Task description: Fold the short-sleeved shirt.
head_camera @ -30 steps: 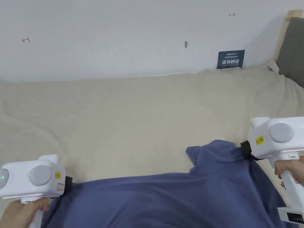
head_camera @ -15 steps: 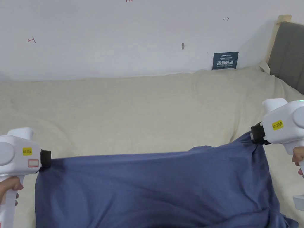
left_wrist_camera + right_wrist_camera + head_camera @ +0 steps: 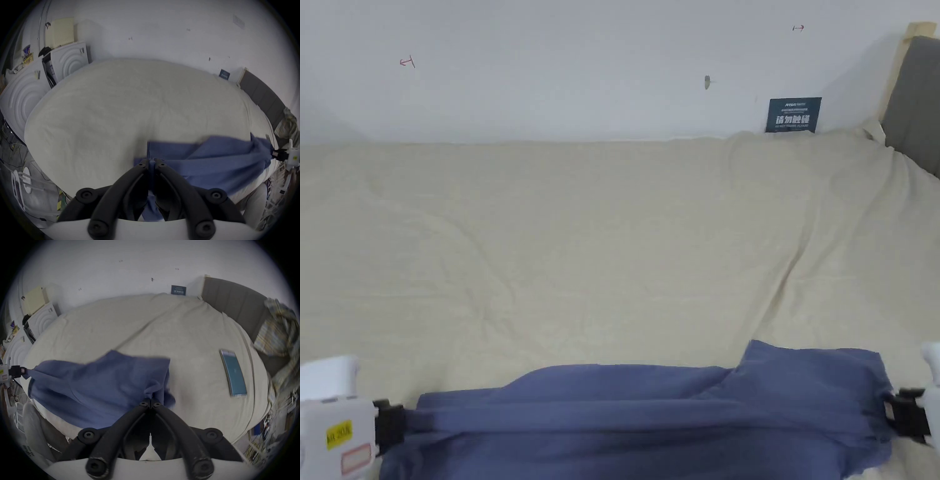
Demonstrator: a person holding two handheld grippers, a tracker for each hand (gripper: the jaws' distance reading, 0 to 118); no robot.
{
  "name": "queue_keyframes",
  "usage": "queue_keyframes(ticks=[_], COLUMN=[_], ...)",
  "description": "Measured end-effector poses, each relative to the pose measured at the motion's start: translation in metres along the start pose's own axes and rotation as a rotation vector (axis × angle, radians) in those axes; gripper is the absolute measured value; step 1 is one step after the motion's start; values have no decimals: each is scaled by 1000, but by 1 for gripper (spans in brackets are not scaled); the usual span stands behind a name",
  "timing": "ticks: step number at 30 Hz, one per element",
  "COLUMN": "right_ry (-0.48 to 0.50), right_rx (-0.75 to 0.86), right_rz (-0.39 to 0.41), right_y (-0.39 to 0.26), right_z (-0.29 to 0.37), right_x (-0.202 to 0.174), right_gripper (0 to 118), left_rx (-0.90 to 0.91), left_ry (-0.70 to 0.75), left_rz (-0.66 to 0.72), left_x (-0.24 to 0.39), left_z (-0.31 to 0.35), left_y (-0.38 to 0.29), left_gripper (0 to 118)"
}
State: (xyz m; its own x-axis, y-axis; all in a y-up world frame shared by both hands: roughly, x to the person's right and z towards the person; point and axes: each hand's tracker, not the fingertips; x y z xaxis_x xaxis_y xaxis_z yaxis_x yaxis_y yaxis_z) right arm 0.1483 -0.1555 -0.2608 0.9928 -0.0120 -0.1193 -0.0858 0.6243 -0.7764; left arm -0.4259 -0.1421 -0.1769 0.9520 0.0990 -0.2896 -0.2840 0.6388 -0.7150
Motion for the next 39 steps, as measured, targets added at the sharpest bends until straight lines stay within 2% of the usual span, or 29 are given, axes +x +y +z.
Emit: queue_keyframes(ticks=[3, 5, 6, 7, 8, 9, 10, 11, 14, 16, 17, 18, 19, 20, 21, 22, 23, 24, 27, 29, 33, 37, 38, 39], right_ry=[37, 31, 13, 14, -5, -39, -31, -13, 67, 103, 113, 99, 83, 74, 50, 84, 132, 148, 139, 95, 152, 132, 126, 126], right_rx=[-32, 11, 25, 40, 62, 78, 86, 127, 214, 298, 345, 392, 459, 479, 485, 509, 502, 487, 520, 542, 533, 544, 545, 546], right_rz=[-54, -38, -36, -39, -37, -35, -36, -50, -106, -108, -103, -94, -86, -86, -86, -104, -86, -84, -76, 4, -1, 68, 71, 75], right_y=[-20, -20, -19, -16, -14, -12, -10, -9, -6, -5, -5, -7, -8, -9, -11, -13, -13, -14, -19, -21, -18, -15, -14, -13], right_z=[-13, -12, -11, -8, -4, -2, 2, 9, 29, 41, 45, 49, 51, 49, 45, 43, 39, 35, 29, 20, 13, 7, 6, 5], right_x=[0, -2, -3, -3, -2, -2, -2, -1, -8, -23, -33, -44, -57, -70, -83, -94, -100, -110, -140, -156, -178, -197, -201, -204], right_gripper=[0, 0, 3, 13, 30, 60, 76, 81, 81, 80, 77, 64, 39, 8, 0, 0, 0, 0, 0, 0, 0, 0, 0, 0], left_rx=[-64, -76, -69, -50, -48, -46, -40, -28, 23, 38, 44, 57, 84, 91, 87, 77, 65, 65, 52, 37, 55, -9, -34, -42], left_ry=[-20, -44, -35, -24, -25, -31, -40, -54, -88, -98, -103, -109, -124, -139, -143, -140, -129, -115, -120, -144, -131, -291, -342, -370], left_rz=[71, 76, 71, 78, 80, 91, 108, 111, 124, 115, 109, 113, 120, 117, 114, 112, 109, 98, 111, 137, 151, 289, 306, 331], left_x=[-15, -16, -16, -17, -18, -19, -18, -18, -16, -12, -10, -11, -11, -10, -10, -11, -10, -10, -13, -21, -37, -50, -63, -68], left_z=[-24, -31, -35, -33, -32, -31, -26, -21, -5, 4, 8, 10, 13, 15, 14, 12, 10, 10, 9, 10, 12, 6, -3, -9], left_y=[-23, -31, -31, -28, -25, -22, -17, -14, -9, -6, -5, -7, -8, -8, -9, -10, -12, -15, -20, -20, -16, -11, -7, -6], left_gripper=[6, 7, 11, 25, 49, 87, 108, 117, 117, 117, 116, 109, 92, 65, 31, 17, 14, 1, 0, 0, 0, 2, 11, 38])
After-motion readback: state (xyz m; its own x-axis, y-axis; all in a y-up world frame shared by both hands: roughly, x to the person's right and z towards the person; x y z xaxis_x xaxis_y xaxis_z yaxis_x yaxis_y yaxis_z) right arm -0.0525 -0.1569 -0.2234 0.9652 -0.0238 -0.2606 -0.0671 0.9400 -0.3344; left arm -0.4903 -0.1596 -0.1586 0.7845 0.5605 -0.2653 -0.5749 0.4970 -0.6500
